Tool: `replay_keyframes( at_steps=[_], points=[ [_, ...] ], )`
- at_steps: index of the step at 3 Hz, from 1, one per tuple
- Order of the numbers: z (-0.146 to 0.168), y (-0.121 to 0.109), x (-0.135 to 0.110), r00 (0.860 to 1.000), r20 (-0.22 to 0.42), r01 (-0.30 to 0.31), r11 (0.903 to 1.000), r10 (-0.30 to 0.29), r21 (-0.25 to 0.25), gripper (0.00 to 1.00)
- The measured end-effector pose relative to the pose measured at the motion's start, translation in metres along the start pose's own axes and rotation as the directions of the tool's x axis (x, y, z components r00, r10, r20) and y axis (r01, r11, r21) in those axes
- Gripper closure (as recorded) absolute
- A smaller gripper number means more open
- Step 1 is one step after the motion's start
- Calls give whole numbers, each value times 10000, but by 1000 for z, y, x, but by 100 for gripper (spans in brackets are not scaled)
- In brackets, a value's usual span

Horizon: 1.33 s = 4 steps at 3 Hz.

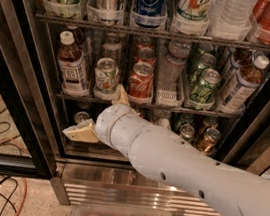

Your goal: Pick 7up can from middle shelf of fridge

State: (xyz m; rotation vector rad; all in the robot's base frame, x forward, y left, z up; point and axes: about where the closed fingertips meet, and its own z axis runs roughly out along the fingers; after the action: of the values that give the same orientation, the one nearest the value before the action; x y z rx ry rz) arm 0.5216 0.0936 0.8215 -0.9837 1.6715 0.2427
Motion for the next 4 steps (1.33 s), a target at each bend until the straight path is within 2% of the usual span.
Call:
replay_keyframes(
  at_steps=[3, 4],
  points=[
    [30, -15, -8, 9989, 204, 425, 9990, -422, -141, 0],
    [24, -27, 1, 9992, -148, 378, 9987, -373, 345, 0]
  ],
)
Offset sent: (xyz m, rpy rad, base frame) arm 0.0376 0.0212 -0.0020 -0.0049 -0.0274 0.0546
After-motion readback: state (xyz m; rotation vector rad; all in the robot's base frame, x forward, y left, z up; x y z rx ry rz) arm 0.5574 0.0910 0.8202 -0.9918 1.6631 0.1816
